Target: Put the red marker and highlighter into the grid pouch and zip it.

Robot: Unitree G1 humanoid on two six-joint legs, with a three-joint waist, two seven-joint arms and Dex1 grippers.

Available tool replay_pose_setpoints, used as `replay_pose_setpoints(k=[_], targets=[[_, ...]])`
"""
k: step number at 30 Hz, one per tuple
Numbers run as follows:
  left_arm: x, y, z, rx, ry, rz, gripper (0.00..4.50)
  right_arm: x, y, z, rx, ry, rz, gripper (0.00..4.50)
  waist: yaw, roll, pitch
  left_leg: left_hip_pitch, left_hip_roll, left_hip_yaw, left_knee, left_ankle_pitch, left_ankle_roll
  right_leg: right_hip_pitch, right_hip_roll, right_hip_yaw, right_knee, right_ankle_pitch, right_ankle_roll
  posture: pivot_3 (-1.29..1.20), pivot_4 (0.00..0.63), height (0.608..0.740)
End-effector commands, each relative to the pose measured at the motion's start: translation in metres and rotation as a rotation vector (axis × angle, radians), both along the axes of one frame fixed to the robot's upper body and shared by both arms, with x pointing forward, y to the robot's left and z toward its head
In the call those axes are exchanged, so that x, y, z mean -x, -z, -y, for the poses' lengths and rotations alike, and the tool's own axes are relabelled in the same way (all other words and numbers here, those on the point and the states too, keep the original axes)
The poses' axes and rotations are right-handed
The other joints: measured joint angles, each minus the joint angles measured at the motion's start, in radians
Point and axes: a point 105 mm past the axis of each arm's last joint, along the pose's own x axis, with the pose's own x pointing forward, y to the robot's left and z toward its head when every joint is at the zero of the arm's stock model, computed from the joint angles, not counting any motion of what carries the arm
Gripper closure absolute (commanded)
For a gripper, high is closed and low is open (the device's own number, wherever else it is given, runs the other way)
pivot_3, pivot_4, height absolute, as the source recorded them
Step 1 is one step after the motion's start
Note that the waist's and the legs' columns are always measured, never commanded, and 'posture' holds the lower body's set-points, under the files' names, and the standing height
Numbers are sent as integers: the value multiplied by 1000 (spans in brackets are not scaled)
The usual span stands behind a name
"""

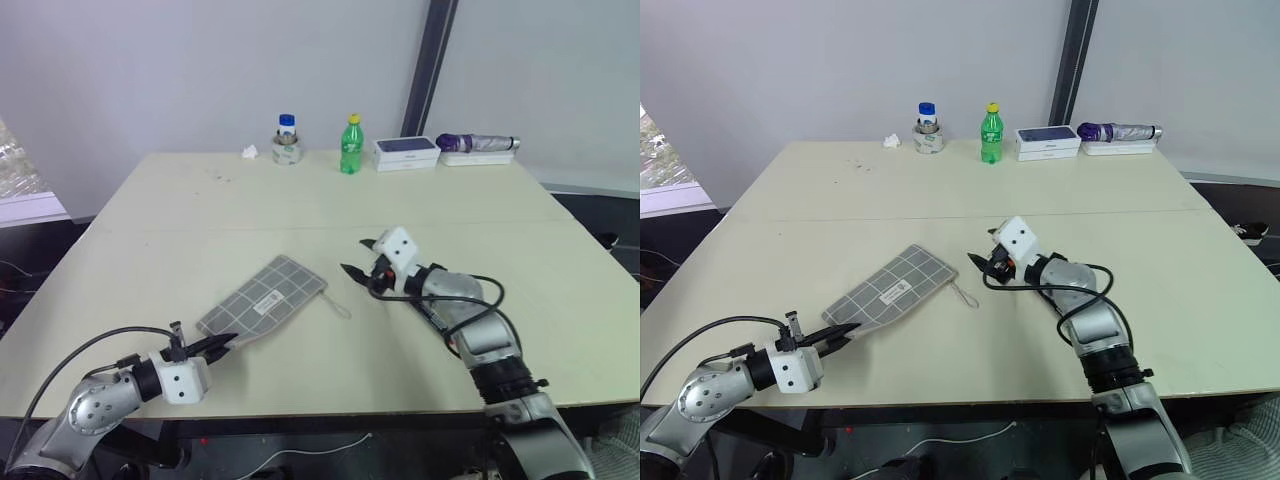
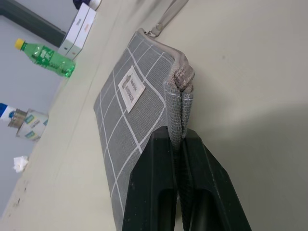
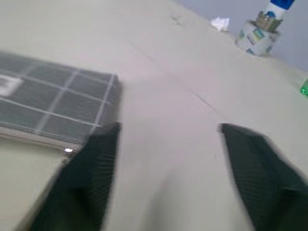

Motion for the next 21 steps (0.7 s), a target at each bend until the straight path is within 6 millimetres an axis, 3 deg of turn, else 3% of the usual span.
replay_pose_setpoints(k=[1,5,13,17,21], targets=[[-4,-3,-1,1,-5,5,4500,23,8,-13,21,-82,-74,40,-1,0,0,0,0,0,0,0,0,0,0,0,0,0,0,0,150,740],[-6,-2,1,3,-1,0,4500,38,33,-37,45,-68,-128,40,-5,0,0,0,0,0,0,0,0,-1,0,0,0,0,0,0,150,740],[-6,0,5,-14,15,4,4500,14,51,-38,22,142,-155,40,-2,0,0,0,0,0,0,0,0,-1,0,0,0,0,0,0,150,740],[-8,-2,8,-7,11,15,4500,13,63,-43,41,132,-199,1310,-2,0,0,0,0,0,0,0,0,-1,0,0,0,0,0,0,150,740],[-12,-2,10,11,-18,20,4500,14,68,-45,79,121,-210,3593,-1,0,0,0,0,0,0,0,0,-1,0,0,0,0,0,0,150,740]])
